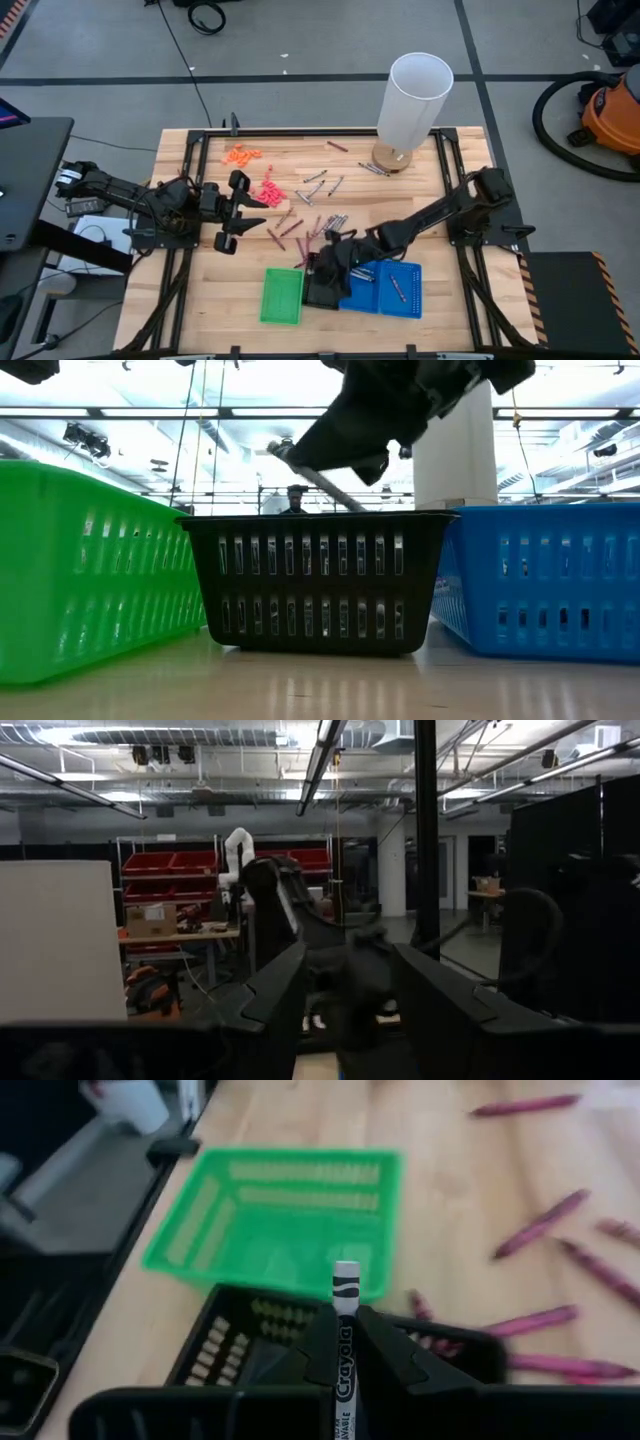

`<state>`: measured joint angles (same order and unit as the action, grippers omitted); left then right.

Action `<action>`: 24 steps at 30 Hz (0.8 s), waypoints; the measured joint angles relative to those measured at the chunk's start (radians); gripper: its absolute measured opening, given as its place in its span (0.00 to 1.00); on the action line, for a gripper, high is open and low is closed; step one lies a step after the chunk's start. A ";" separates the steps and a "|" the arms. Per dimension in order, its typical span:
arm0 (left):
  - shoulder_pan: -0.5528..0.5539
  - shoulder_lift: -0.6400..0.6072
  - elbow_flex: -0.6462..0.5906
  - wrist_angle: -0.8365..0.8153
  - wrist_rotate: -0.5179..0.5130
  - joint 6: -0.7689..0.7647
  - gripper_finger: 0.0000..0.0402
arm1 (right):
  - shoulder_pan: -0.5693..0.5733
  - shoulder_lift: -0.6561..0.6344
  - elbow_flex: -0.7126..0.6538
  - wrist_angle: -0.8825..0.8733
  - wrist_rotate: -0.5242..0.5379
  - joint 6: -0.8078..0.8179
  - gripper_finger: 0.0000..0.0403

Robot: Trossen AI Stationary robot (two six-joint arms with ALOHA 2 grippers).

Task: Sort crayons
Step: Put the white crayon into the black bin, then put the red crayon into the green bin

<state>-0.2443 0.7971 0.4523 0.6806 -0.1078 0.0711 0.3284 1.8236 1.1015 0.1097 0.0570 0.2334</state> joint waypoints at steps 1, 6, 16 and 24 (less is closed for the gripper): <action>0.000 0.000 0.000 0.000 0.000 0.000 0.39 | 0.006 0.017 0.000 0.005 -0.001 -0.003 0.07; 0.000 0.000 0.000 -0.001 0.001 0.001 0.39 | 0.006 0.070 0.000 0.003 -0.002 0.020 0.08; -0.035 0.002 0.000 -0.034 0.051 0.143 0.39 | -0.015 0.055 0.002 -0.015 0.001 0.036 0.26; -0.043 0.002 0.000 -0.074 -0.031 0.176 0.39 | -0.058 -0.051 0.025 -0.182 0.030 0.000 0.28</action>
<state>-0.2874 0.7992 0.4526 0.6063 -0.1391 0.2470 0.2703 1.7723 1.1263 -0.0722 0.0867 0.2329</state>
